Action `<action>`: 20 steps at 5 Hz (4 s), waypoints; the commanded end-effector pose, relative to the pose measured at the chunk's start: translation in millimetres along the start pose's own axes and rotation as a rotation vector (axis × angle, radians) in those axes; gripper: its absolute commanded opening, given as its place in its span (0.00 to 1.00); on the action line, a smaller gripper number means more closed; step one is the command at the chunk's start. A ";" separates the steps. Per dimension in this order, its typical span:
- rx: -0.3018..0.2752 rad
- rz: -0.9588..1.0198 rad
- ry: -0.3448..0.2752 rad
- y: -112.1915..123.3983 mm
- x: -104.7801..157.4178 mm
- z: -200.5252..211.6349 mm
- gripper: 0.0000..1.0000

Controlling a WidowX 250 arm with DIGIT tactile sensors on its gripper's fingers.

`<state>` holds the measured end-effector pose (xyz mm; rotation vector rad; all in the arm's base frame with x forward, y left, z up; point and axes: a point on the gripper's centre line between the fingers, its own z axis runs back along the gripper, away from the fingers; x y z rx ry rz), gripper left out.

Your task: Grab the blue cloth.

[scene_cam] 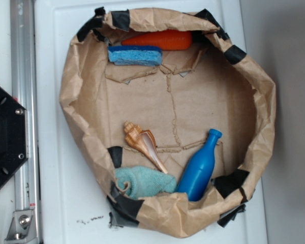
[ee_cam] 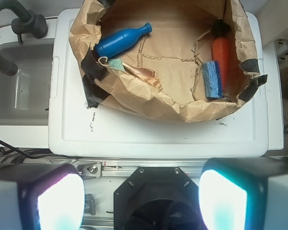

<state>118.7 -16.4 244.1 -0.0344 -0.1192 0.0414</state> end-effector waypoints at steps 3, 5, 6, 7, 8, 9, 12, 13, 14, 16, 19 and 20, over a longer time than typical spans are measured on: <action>0.025 0.314 0.181 14.7 81.1 -109.9 1.00; -0.050 0.562 0.348 40.8 111.0 -155.3 1.00; -0.162 0.615 0.351 51.7 87.9 -154.6 1.00; -0.193 0.583 0.430 36.2 79.2 -167.5 1.00; -0.246 0.595 0.476 9.5 70.6 -187.4 1.00; -0.393 0.551 0.434 -13.3 79.5 -198.2 1.00; -0.471 0.477 0.580 -66.7 50.6 -251.0 0.00; -0.429 0.419 0.539 -69.0 45.6 -245.0 0.00; -0.361 0.353 0.443 -62.8 50.8 -230.8 0.00; -0.109 0.330 0.040 -4.0 91.1 -152.3 0.00; 0.129 0.115 -0.168 29.4 122.2 -92.7 0.00; 0.247 0.066 -0.178 26.0 127.8 -99.8 0.00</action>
